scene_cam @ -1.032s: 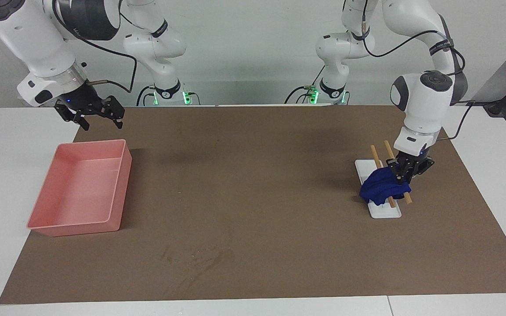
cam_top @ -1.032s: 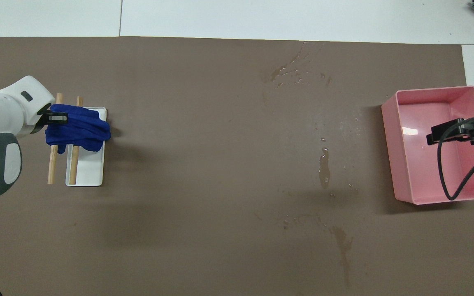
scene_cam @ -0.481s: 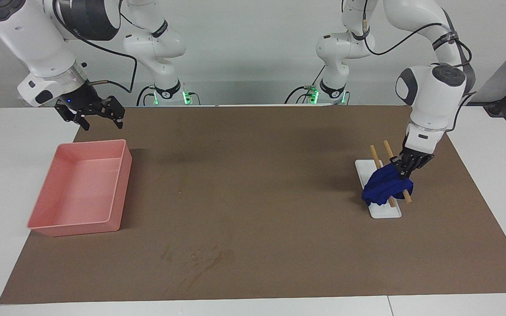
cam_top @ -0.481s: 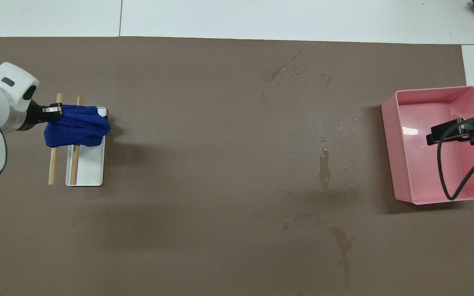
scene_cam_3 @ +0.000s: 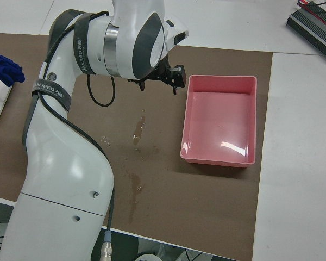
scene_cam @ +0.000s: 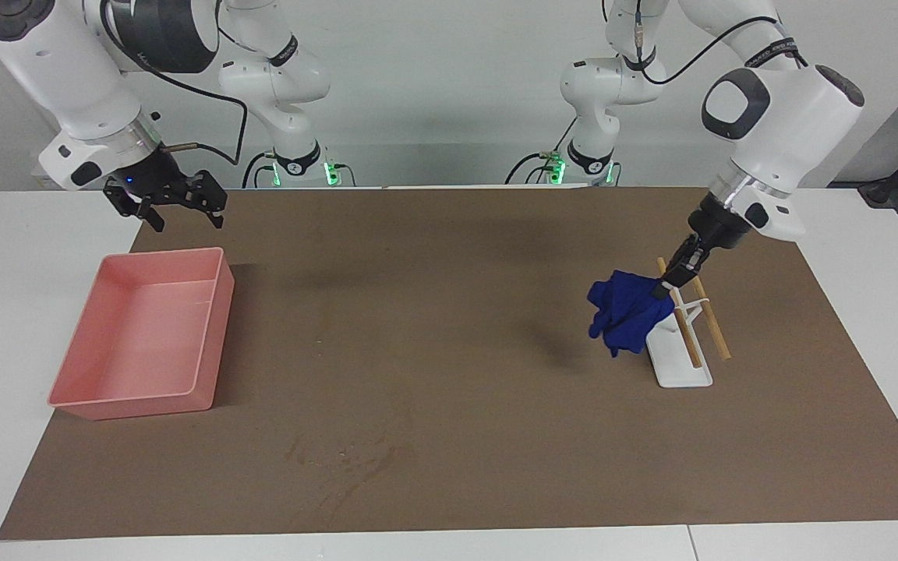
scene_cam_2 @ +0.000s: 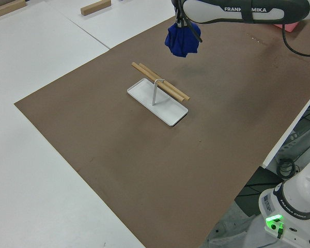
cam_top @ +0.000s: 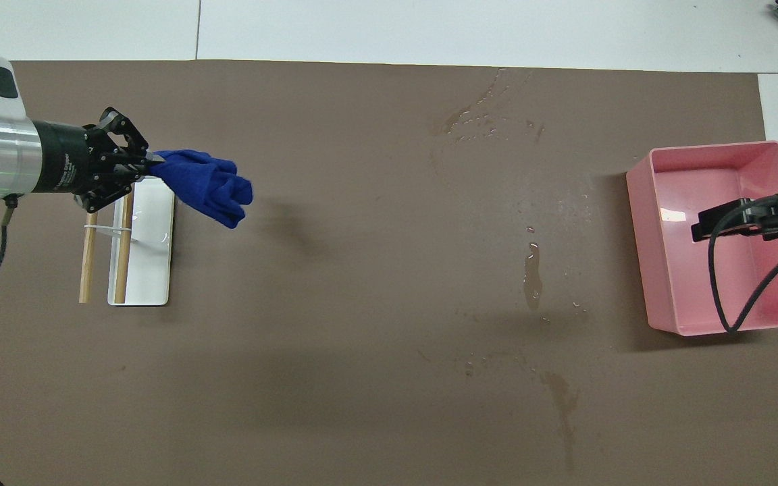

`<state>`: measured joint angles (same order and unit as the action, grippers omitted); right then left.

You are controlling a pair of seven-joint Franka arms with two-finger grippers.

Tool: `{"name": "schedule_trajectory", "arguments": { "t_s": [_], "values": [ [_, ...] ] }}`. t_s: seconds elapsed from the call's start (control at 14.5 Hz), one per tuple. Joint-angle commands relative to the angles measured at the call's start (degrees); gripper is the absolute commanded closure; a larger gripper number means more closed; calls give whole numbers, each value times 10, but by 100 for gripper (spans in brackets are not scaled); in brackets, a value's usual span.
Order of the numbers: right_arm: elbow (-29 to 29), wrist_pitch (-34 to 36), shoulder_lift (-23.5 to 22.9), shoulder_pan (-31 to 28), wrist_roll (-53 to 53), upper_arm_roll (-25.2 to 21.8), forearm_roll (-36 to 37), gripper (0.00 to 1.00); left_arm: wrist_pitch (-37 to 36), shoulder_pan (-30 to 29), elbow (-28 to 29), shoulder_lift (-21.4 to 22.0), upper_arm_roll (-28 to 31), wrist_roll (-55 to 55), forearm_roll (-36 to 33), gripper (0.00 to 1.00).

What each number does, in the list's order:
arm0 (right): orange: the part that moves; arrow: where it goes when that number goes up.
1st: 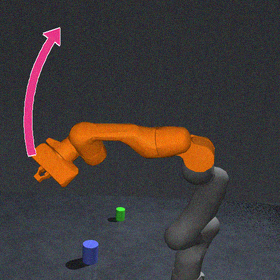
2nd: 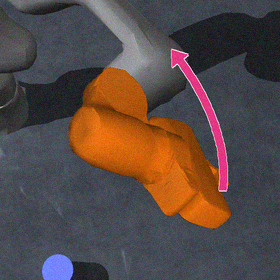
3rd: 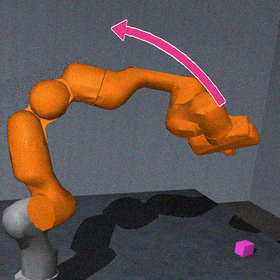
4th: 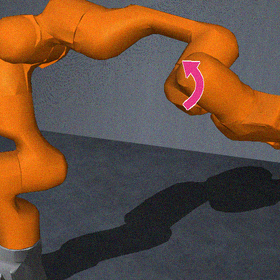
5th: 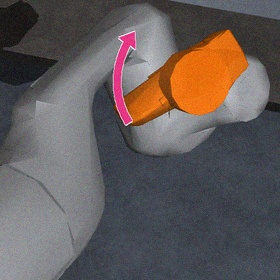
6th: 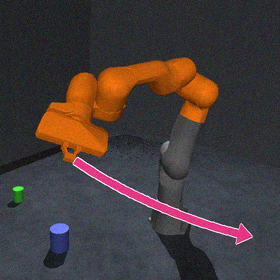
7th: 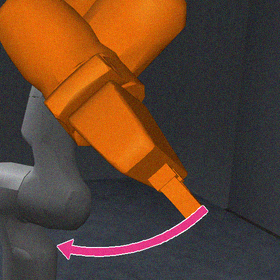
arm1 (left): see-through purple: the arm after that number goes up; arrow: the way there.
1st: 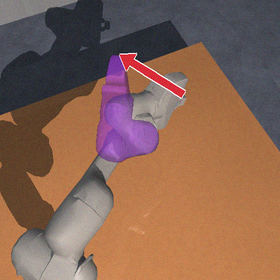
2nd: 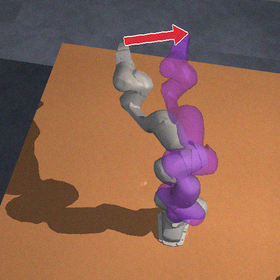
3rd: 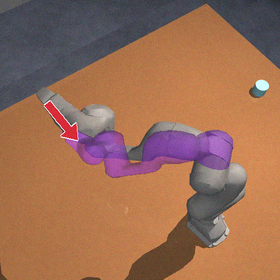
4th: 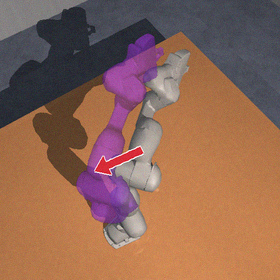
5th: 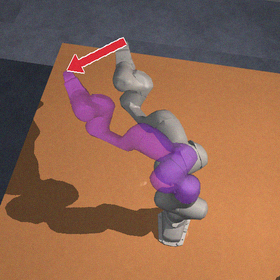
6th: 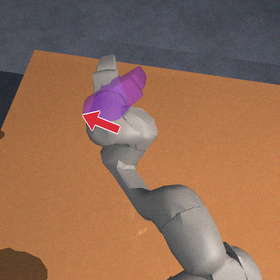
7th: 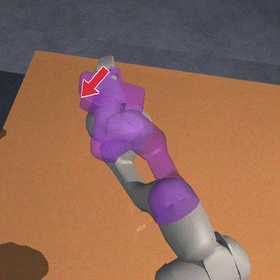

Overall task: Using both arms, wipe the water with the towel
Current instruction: 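Lift the cloth off the tray while the right gripper reaches toward it, then grasp the cloth with the right gripper and release the left gripper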

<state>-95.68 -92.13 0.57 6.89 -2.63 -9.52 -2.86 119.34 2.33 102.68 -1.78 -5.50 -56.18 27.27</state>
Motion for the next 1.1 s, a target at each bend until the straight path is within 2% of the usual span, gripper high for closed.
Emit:
{"name": "schedule_trajectory", "arguments": {
  "t_s": [0.0,0.21,0.48,0.62,0.76,1.03],
  "values": [
    [-109,-86,57,25,51,2,-32,0,3,7,0,27,-36,-156,60,100],
    [-137,-137,55,66,200,4,-115,0,8,7,1,35,-92,-246,88,100],
    [-161,-213,34,102,433,4,-265,0,111,16,15,35,-177,-355,94,100],
    [-172,-234,35,103,525,4,-353,0,155,56,27,35,-178,-384,95,100],
    [-195,-278,43,103,623,4,-473,0,201,88,45,40,-178,-402,94,100],
    [-202,-320,38,109,724,4,-549,0,292,143,75,48,-178,-425,94,100]
  ]
}}
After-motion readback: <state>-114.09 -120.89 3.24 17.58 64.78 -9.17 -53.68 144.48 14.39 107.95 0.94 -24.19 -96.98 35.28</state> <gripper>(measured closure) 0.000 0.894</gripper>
